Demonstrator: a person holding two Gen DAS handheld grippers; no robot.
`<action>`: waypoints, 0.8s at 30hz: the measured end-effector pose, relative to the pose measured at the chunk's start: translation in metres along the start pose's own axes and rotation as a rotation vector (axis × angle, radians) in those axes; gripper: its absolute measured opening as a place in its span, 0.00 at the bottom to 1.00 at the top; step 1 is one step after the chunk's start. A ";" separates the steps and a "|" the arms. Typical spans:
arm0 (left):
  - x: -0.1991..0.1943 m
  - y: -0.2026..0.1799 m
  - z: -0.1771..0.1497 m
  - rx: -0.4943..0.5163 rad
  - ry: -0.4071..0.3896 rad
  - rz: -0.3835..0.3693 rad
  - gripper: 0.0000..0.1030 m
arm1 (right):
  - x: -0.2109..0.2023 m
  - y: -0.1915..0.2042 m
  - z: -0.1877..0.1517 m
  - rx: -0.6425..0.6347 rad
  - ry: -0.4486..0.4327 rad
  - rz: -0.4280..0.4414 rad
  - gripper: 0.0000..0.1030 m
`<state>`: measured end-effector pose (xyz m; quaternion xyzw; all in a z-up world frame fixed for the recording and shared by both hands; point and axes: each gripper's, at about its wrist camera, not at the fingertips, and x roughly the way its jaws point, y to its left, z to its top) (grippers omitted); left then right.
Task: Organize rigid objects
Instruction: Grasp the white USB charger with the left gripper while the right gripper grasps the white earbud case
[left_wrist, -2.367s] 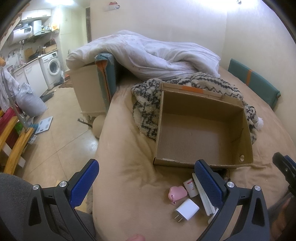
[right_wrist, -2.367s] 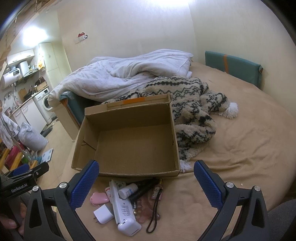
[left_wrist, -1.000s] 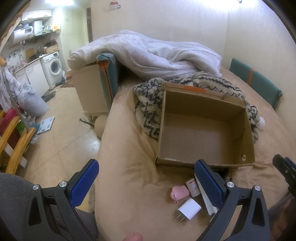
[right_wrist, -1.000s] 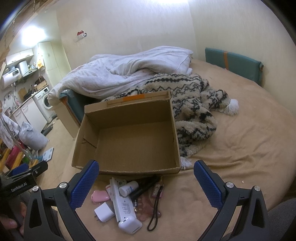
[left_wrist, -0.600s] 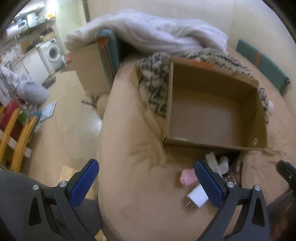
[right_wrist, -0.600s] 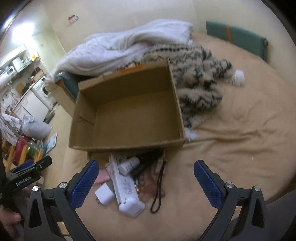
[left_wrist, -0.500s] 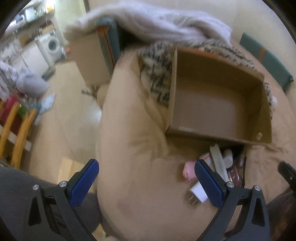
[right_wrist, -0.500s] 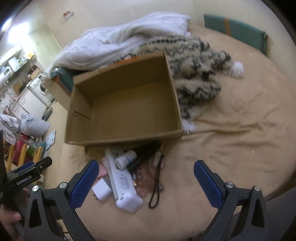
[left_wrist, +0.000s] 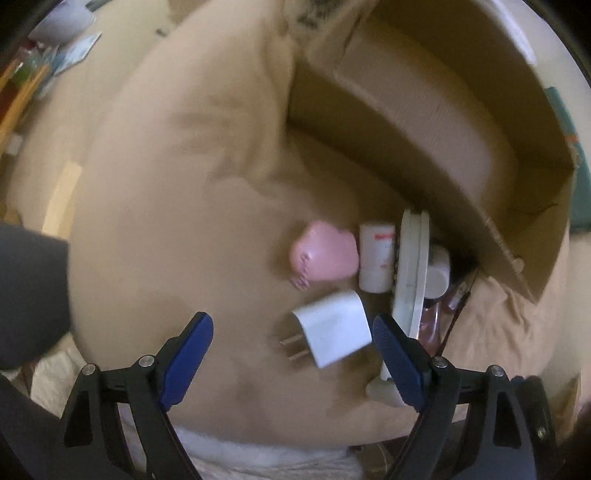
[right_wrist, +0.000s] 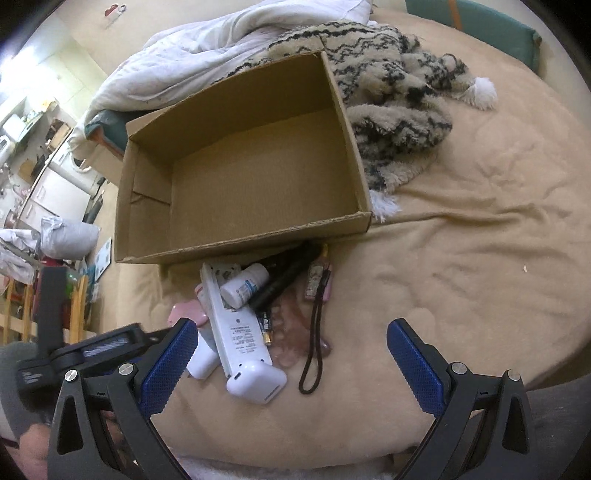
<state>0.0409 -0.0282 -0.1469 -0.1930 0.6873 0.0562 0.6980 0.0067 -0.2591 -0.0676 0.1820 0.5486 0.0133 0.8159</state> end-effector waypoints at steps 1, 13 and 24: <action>0.004 -0.004 -0.002 -0.008 0.011 0.007 0.85 | 0.000 -0.002 0.000 0.009 0.003 0.001 1.00; 0.025 -0.030 -0.007 -0.047 0.019 0.094 0.56 | 0.006 -0.003 0.001 0.010 0.023 0.009 1.00; -0.027 -0.025 0.008 0.182 -0.043 0.159 0.38 | 0.057 0.040 -0.035 -0.280 0.286 -0.005 1.00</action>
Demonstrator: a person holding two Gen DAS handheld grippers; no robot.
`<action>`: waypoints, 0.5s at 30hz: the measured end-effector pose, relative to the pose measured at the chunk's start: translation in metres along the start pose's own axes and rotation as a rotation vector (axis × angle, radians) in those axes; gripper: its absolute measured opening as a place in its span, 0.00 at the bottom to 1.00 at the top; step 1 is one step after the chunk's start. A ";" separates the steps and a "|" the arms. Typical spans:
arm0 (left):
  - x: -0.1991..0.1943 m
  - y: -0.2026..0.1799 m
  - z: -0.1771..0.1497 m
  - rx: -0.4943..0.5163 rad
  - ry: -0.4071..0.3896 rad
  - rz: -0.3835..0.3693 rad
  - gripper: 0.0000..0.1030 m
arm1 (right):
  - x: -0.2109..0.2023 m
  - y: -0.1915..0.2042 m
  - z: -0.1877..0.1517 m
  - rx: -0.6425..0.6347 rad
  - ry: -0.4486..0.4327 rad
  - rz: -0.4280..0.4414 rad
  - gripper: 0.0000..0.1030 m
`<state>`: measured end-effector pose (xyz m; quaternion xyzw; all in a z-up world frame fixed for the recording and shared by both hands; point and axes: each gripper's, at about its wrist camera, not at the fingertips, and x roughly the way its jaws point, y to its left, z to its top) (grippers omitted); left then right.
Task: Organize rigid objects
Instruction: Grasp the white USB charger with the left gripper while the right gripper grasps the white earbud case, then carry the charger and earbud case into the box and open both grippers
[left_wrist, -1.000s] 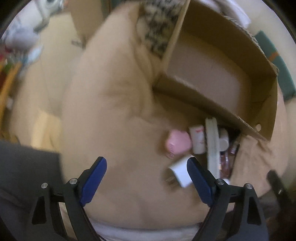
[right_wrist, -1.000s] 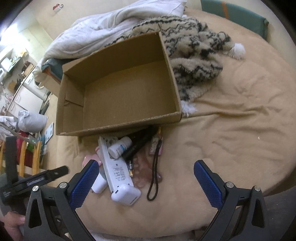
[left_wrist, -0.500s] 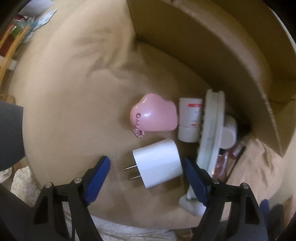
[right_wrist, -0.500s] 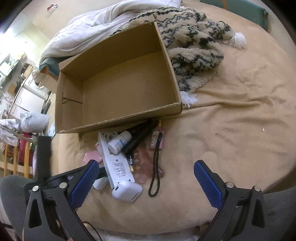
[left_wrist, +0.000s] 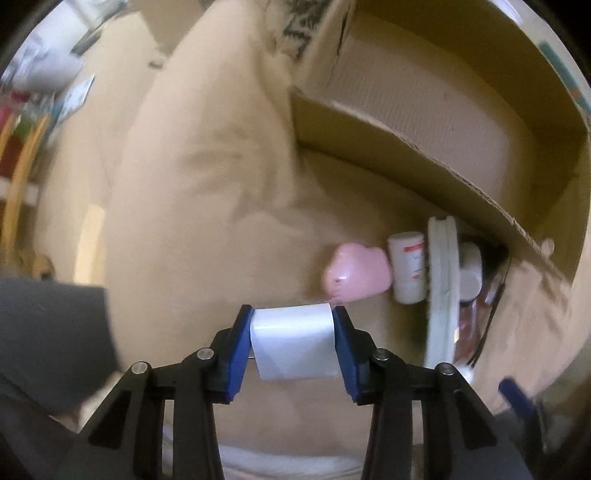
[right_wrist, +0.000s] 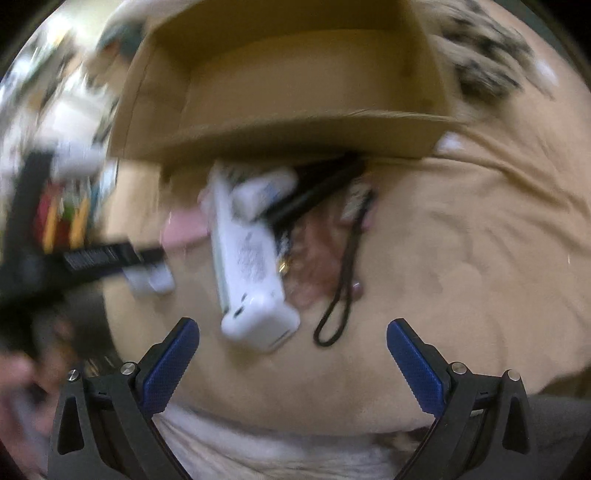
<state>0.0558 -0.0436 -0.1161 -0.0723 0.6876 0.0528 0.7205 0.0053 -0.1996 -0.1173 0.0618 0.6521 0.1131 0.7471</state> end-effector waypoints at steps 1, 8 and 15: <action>-0.007 -0.001 0.000 0.031 0.000 0.009 0.38 | 0.005 0.008 -0.001 -0.050 0.015 -0.023 1.00; -0.032 -0.004 -0.018 0.255 -0.068 0.081 0.38 | 0.024 0.031 0.001 -0.202 0.036 -0.140 0.88; -0.020 0.013 -0.022 0.162 -0.024 0.016 0.37 | 0.024 0.045 -0.002 -0.283 0.002 -0.168 0.66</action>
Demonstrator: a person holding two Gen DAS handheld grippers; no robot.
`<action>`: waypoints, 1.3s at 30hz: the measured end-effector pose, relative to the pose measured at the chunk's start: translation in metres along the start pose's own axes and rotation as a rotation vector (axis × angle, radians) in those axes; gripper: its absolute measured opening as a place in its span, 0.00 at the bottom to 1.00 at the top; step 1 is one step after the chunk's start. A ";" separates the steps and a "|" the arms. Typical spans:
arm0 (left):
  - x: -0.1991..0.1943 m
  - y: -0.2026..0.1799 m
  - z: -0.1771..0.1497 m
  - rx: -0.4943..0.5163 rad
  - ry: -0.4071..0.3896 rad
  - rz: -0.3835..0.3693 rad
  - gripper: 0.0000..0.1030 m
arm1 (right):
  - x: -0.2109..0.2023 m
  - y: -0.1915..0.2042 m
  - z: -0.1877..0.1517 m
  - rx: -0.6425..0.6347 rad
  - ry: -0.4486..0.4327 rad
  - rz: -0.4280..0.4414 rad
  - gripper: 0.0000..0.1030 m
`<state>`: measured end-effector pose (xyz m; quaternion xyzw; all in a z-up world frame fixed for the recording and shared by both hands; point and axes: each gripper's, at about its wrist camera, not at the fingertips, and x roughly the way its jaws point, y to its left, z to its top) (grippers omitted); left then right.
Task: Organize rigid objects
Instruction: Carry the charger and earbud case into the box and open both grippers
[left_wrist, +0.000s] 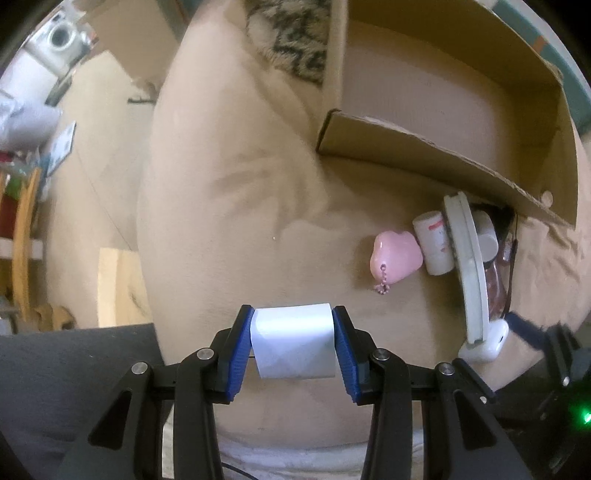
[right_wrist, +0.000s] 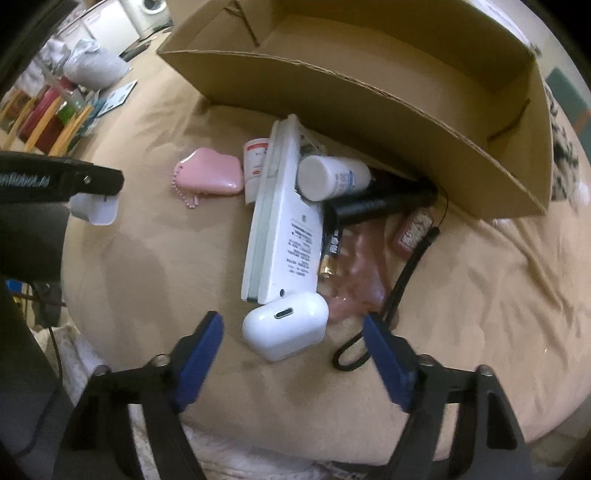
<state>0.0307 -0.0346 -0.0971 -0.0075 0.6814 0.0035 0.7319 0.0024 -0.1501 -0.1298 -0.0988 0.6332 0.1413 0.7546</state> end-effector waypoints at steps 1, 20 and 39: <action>-0.002 0.000 0.007 -0.003 -0.002 -0.003 0.37 | 0.000 -0.001 0.001 0.004 0.009 0.005 0.48; 0.016 0.046 0.020 -0.062 -0.046 0.008 0.36 | -0.042 -0.049 -0.022 0.164 -0.142 0.045 0.42; -0.021 0.039 0.018 -0.039 -0.205 0.070 0.36 | -0.108 -0.075 -0.018 0.307 -0.448 0.170 0.42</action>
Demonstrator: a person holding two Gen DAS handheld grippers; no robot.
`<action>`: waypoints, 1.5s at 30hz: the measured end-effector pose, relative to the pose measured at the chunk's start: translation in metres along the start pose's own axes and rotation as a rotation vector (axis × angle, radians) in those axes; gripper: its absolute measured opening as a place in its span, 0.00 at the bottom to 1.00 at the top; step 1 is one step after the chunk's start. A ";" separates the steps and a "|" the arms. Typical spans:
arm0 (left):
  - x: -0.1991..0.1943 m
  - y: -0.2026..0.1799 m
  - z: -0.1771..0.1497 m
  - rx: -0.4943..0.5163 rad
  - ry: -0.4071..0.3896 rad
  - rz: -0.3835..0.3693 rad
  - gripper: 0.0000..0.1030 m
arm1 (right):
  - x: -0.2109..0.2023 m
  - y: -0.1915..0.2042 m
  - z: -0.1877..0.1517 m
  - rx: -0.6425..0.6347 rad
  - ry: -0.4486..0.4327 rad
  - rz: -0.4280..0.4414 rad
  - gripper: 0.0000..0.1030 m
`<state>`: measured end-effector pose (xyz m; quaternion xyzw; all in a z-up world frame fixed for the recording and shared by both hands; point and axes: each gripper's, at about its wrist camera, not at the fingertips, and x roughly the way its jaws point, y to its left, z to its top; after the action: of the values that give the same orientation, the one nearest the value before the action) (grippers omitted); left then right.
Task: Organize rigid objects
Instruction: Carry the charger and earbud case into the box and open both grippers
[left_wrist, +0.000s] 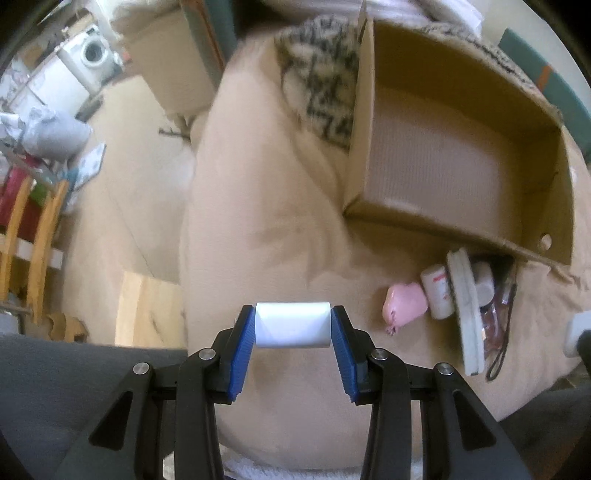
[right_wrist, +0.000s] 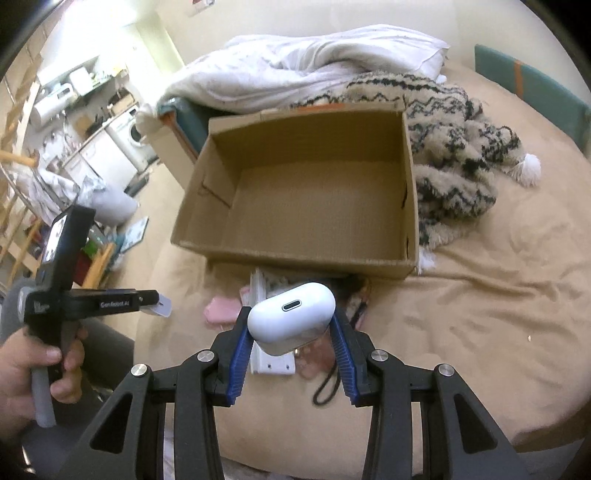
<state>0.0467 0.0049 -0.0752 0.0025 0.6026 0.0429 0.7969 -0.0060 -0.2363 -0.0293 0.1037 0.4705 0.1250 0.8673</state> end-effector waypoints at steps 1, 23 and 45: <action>-0.006 -0.001 0.003 -0.002 -0.013 -0.012 0.36 | -0.001 -0.001 0.004 0.001 -0.004 0.004 0.42; -0.023 -0.092 0.109 0.137 -0.139 -0.051 0.36 | 0.068 -0.050 0.104 0.093 0.040 -0.016 0.42; 0.050 -0.108 0.108 0.166 -0.035 -0.046 0.36 | 0.119 -0.049 0.089 0.099 0.190 -0.085 0.42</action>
<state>0.1712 -0.0943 -0.0999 0.0554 0.5900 -0.0254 0.8051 0.1378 -0.2511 -0.0901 0.1139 0.5600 0.0741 0.8172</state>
